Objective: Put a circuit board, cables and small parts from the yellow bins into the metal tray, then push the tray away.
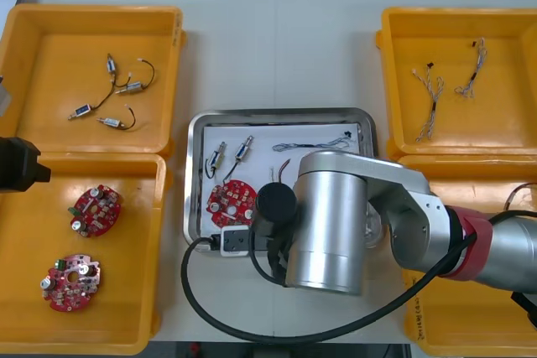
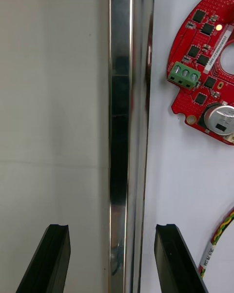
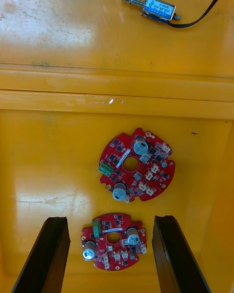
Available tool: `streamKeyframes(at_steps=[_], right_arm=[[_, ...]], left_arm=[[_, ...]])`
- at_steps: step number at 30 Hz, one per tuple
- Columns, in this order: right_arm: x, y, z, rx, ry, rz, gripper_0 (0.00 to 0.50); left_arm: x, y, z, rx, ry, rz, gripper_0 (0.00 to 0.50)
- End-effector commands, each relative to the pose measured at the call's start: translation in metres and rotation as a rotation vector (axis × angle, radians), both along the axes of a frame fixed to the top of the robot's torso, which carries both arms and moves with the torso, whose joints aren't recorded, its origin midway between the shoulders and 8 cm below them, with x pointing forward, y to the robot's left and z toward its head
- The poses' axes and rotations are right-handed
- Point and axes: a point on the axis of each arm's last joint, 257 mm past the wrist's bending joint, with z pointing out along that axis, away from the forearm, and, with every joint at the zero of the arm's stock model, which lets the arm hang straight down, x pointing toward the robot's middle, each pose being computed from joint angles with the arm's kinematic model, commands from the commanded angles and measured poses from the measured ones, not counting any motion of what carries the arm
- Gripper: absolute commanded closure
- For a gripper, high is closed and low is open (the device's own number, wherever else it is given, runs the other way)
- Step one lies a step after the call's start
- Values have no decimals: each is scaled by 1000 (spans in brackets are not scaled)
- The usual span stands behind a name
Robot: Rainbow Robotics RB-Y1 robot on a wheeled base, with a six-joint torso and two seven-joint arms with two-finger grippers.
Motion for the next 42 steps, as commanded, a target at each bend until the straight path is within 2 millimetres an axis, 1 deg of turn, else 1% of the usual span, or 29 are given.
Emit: streamKeyframes(at_steps=[1,6,10,13,18,26,30,42], right_arm=[[0,11,4,-7,-36,52,0],[-4,9,0,-19,-30,61,0],[-2,8,-1,-26,-45,61,0],[0,4,-6,-40,-46,52,0],[5,8,-9,-30,-52,44,0],[10,20,-15,-6,-50,27,0],[14,20,-18,-6,-49,19,0],[13,18,-20,-7,-48,14,0]], left_arm=[[-7,16,11,76,-13,-46,0],[-7,16,11,76,-13,-46,0],[-7,16,11,76,-13,-46,0],[-7,16,11,76,-13,-46,0],[-7,16,11,76,-13,-46,0],[-7,16,11,76,-13,-46,0],[-7,16,11,76,-13,-46,0],[-7,16,11,76,-13,-46,0]])
